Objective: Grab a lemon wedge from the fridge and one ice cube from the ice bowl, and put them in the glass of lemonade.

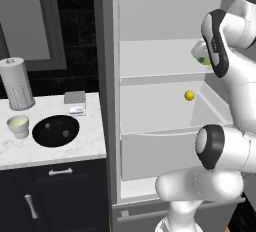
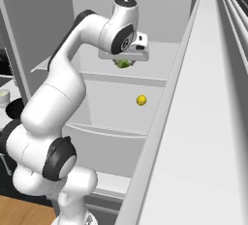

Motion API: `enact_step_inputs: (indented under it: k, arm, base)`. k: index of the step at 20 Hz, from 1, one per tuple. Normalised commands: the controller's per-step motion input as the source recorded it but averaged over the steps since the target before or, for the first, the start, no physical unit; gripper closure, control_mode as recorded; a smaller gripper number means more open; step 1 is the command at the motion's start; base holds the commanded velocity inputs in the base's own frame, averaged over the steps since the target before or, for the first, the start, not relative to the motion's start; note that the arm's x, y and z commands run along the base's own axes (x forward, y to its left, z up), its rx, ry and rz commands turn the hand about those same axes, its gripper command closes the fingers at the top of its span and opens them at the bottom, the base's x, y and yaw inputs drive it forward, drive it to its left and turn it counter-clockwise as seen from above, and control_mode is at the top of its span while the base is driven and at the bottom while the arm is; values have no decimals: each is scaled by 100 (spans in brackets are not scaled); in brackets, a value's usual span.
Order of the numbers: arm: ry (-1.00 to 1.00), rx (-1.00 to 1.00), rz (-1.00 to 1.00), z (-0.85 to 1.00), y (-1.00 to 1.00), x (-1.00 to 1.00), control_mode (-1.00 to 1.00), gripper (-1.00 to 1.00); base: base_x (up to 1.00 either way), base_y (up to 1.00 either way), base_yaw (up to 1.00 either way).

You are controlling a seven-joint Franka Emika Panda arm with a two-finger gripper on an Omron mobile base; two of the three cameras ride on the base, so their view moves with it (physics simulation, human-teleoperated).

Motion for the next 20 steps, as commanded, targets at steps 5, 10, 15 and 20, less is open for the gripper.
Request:
enact_step_inputs:
  k: [5,10,15,20]
  arm:
    - [-5,0,0,1,3,-100,-100,100]
    - [1,0,1,6,26,-100,-100,100]
    - [1,0,0,-31,62,-100,-100,100]
    - [0,0,0,-73,71,-99,-100,100]
  base:
    - [0,0,0]
    - [0,0,0]
    - [0,0,0]
    - [0,0,0]
